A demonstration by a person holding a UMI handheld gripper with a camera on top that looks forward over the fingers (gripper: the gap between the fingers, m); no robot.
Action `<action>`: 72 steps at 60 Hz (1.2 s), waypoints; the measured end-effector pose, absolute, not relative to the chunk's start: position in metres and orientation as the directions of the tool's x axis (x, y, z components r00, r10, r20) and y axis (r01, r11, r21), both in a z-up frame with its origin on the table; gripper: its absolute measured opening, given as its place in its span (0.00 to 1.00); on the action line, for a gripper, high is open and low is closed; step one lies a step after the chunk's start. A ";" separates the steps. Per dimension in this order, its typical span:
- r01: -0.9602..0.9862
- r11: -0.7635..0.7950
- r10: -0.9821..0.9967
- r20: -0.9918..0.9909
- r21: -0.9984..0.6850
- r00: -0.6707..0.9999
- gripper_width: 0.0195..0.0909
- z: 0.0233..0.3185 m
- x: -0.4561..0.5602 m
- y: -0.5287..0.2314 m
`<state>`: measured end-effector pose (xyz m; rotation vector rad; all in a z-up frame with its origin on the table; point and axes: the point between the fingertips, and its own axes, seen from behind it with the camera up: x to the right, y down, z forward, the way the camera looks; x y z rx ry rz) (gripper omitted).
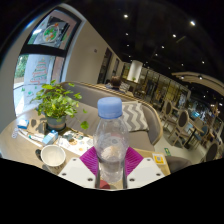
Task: Pour water
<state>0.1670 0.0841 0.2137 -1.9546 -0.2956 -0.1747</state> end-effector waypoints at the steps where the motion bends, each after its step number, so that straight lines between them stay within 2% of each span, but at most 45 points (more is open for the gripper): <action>1: 0.252 -0.372 0.125 0.221 -0.894 0.967 0.14 0.209 0.169 0.084; 14: 0.062 -0.443 0.143 -0.002 -0.894 0.990 0.15 0.129 0.168 0.086; 27: 0.050 -0.501 0.164 -0.038 -0.864 0.986 0.18 0.073 0.173 0.082; 32: 0.045 -0.459 0.164 -0.034 -0.887 0.986 0.20 0.077 0.171 0.081; 47: 0.055 -0.486 0.153 -0.023 -0.872 0.988 0.41 0.072 0.173 0.070; 49: 0.060 -0.515 0.150 -0.022 -0.855 0.988 0.49 0.067 0.173 0.066; 54: 0.056 -0.552 0.153 -0.035 -0.832 0.988 0.85 0.066 0.169 0.053; 56: 0.055 -0.560 0.143 -0.031 -0.827 0.989 0.95 0.069 0.171 0.047; 59: 0.062 -0.565 0.129 -0.014 -0.823 0.992 0.90 0.073 0.172 0.038; 62: 0.075 -0.577 0.120 0.007 -0.813 0.993 0.93 0.082 0.174 0.023; 72: 0.086 -0.619 0.061 0.061 -0.781 0.996 0.92 0.119 0.167 -0.039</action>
